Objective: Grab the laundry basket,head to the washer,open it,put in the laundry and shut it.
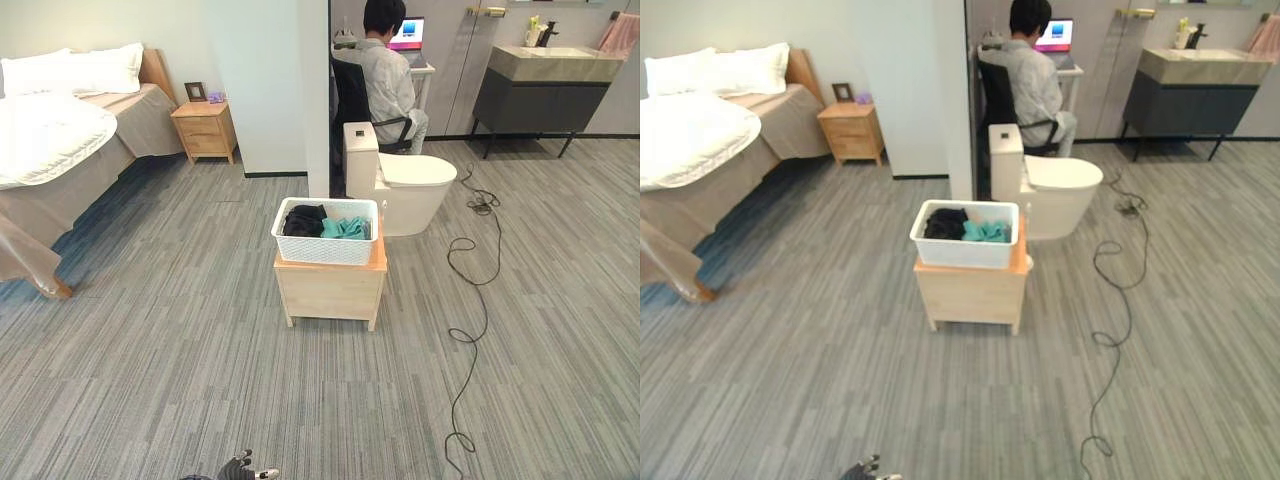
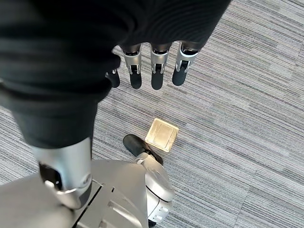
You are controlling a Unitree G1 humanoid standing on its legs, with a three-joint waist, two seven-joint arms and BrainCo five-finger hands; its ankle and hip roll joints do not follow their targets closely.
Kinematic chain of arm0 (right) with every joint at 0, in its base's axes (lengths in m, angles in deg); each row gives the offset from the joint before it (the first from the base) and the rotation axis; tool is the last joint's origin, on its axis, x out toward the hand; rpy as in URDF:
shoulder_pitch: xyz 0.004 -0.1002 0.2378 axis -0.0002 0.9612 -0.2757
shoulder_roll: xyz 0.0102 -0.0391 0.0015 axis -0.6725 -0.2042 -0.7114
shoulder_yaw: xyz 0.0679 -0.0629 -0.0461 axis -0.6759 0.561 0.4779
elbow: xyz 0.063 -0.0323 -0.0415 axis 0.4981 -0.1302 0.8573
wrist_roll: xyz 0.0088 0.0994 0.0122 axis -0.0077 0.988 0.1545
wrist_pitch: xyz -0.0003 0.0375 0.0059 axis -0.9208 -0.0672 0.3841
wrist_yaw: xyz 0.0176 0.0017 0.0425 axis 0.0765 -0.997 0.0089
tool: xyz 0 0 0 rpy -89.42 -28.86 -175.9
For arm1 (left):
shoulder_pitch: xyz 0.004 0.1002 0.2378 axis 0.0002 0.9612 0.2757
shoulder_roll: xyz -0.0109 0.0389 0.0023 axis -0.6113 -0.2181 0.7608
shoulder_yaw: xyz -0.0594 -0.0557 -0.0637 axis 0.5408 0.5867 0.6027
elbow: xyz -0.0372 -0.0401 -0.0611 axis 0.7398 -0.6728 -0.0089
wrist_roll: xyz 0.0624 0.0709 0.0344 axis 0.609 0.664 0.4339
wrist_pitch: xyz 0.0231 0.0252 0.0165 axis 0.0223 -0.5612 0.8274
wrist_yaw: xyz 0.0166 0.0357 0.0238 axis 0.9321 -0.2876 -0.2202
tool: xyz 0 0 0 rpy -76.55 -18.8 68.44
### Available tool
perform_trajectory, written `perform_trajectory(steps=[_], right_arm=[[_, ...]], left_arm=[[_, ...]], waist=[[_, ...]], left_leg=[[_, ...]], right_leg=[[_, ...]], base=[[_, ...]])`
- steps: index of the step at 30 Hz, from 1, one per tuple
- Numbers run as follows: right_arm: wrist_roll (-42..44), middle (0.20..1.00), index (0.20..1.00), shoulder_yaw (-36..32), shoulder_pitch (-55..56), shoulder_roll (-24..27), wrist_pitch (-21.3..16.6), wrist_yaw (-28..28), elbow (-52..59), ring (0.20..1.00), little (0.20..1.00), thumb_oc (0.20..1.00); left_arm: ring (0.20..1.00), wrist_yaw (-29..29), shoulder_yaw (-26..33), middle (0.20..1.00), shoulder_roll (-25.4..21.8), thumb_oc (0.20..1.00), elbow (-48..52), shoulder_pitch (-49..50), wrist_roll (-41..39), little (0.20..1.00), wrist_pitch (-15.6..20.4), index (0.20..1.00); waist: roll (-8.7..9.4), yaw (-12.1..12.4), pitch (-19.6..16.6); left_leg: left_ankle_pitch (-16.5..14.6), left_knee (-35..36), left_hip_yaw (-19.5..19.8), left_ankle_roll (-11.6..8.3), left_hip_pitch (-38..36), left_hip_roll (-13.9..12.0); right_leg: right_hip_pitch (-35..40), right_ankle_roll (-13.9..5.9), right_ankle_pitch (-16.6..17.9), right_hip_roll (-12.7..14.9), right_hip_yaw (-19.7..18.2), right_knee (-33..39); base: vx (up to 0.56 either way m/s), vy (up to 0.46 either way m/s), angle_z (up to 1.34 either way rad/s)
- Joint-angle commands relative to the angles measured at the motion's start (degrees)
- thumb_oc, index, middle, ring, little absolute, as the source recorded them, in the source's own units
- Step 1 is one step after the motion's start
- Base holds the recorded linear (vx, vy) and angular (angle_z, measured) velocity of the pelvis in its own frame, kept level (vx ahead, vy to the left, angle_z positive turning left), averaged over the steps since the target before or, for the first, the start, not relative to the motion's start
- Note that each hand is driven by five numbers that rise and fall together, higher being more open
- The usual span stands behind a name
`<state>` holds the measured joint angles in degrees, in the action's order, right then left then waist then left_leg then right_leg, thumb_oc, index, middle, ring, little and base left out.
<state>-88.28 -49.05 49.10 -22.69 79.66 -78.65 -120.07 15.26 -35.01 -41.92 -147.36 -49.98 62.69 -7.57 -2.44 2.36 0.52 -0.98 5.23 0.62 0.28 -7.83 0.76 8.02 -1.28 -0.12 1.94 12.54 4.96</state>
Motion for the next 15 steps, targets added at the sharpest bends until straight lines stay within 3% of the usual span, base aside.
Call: perform_trajectory(steps=[1, 11, 15], right_arm=[[1.86, 1.0, 1.0, 0.68, -2.54, -1.5, -1.07, 0.03, -3.1, 1.0, 1.0, 1.0], [6.14, 1.0, 1.0, -4.44, -1.29, 0.85, -1.18, -0.6, -4.28, 1.0, 1.0, 1.0], [6.8, 1.0, 1.0, -8.2, 0.09, 4.84, -0.78, 0.68, -7.87, 1.0, 1.0, 1.0]], left_arm=[[1.0, -1.29, 1.27, 1.0, -1.82, 1.0, -4.19, -4.06, -1.16, 1.0, 1.97, 1.0], [1.0, -1.52, 4.63, 1.0, -3.26, 1.0, -3.07, -4.14, -5.11, 1.0, 2.18, 1.0], [1.0, -0.73, 4.04, 1.0, -4.85, 1.0, -1.18, -5.11, -4.38, 1.0, 2.19, 1.0]], waist=[[2.86, 0.93, -0.89], [3.39, 0.39, -1.03], [3.59, -0.04, -1.27]], left_leg=[[-0.88, -0.23, -1.72, -3.42, 1.94, -3.49], [-0.91, -0.23, -2.21, -3.61, 1.97, -3.71], [-1.05, -0.23, -2.43, -3.65, 2.01, -3.79]], right_leg=[[-0.09, -5.93, -0.51, 6.32, -4.42, 0.04], [-0.39, -6.06, -0.31, 6.22, -4.61, 0.04], [-0.66, -6.15, -0.24, 6.19, -4.88, 0.04]], base=[[0.0, 0.0, 0.0], [0.01, -0.006, -0.03], [0.01, -0.004, -0.04]])
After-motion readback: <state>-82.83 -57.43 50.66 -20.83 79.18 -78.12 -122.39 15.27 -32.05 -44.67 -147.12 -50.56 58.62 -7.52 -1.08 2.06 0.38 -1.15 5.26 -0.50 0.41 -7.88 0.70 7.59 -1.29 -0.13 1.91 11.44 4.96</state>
